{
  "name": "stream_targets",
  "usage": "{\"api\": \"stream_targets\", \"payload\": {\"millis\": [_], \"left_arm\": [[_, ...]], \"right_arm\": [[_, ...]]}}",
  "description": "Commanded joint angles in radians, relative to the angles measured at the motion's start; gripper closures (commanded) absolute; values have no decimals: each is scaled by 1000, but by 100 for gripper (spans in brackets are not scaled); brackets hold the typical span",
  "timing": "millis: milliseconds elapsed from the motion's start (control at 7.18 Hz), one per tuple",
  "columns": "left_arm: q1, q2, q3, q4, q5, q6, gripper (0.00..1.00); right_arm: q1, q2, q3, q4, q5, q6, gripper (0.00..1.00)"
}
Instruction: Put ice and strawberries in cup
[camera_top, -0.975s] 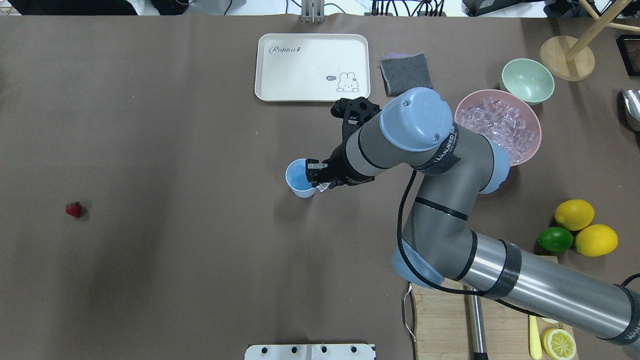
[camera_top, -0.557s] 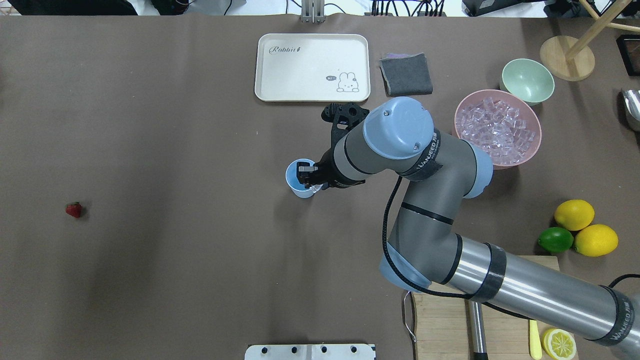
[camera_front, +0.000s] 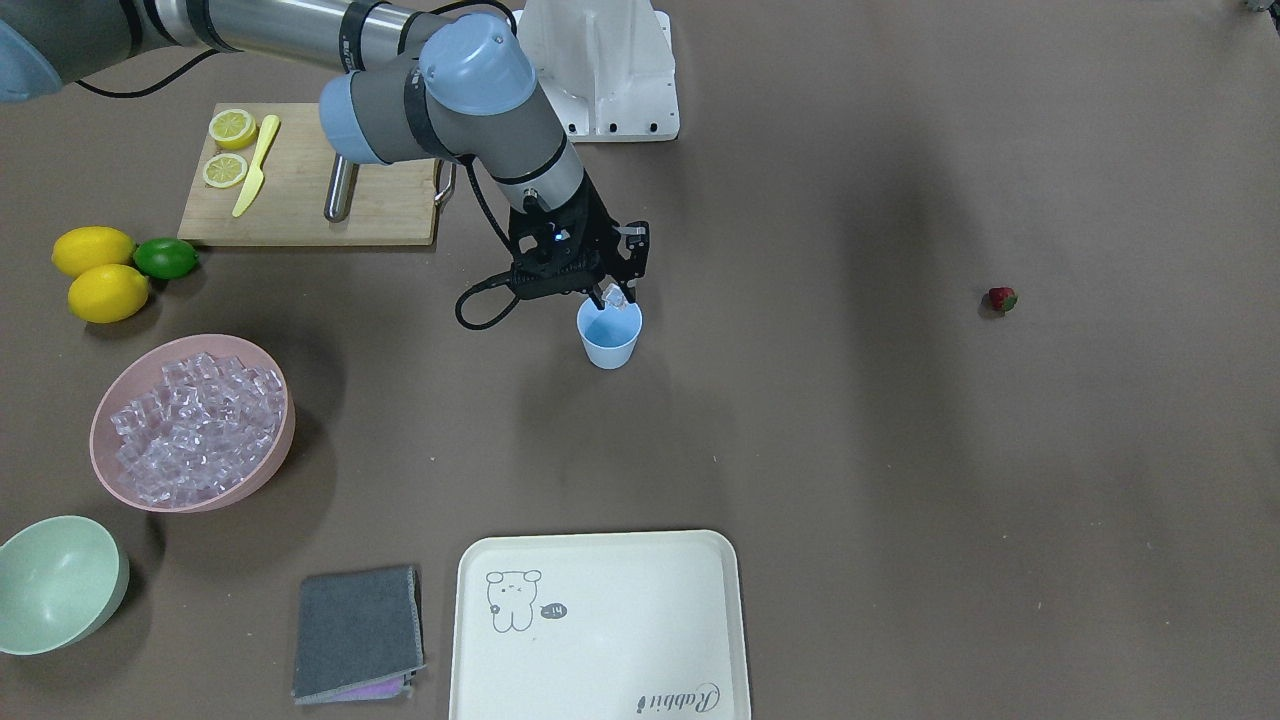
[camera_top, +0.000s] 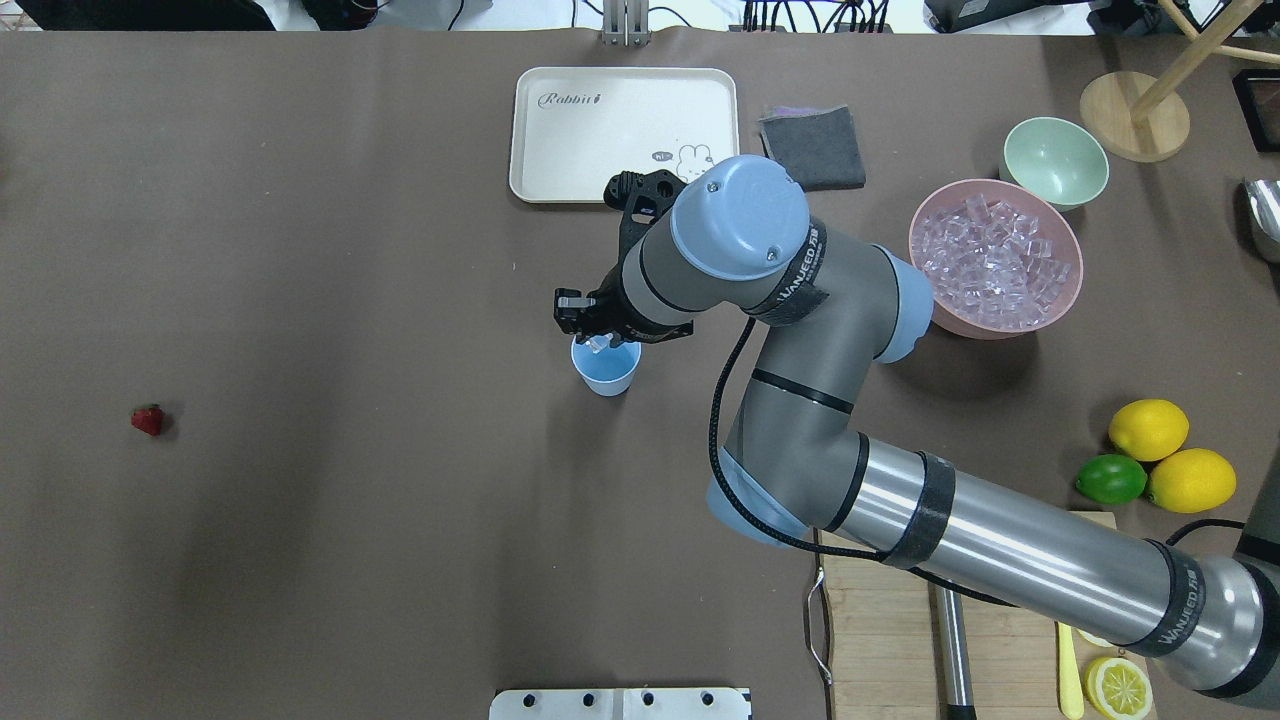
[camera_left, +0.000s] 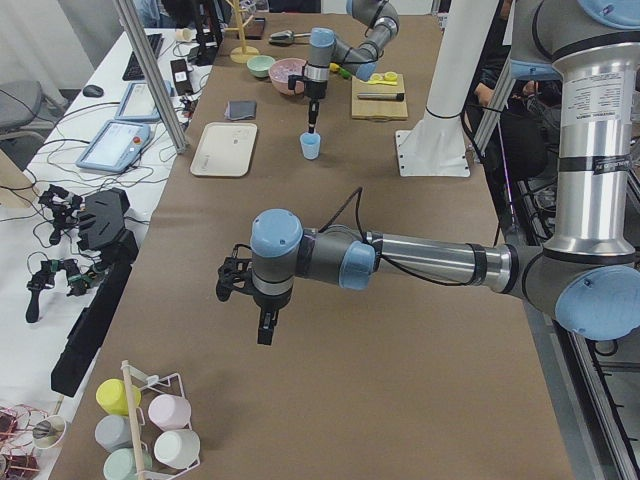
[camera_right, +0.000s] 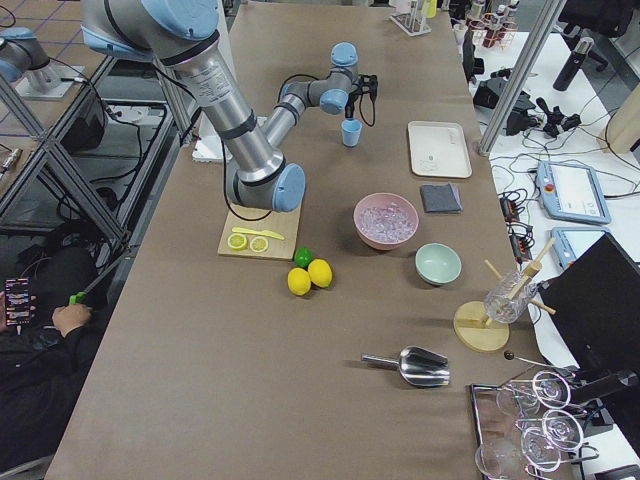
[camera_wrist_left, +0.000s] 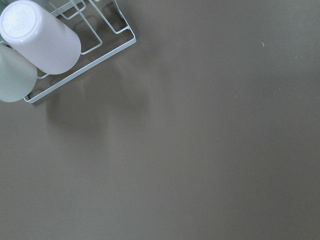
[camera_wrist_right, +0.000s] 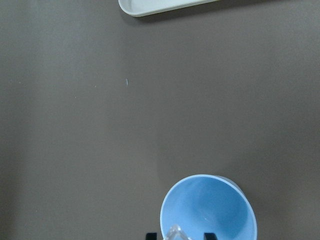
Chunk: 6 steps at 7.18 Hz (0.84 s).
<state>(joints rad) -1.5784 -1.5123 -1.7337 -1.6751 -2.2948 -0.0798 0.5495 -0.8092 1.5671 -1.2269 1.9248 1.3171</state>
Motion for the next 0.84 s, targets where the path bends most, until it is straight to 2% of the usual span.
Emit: {"api": "stream_targets", "payload": {"millis": [0,696], "left_arm": [[0,1,0,0,0,0,2],[0,-3,0,0,0,0,2]], "right_arm": [[13,7,-36,1,0,-5,100],[-17,2,-42,4,0,5,100]]}}
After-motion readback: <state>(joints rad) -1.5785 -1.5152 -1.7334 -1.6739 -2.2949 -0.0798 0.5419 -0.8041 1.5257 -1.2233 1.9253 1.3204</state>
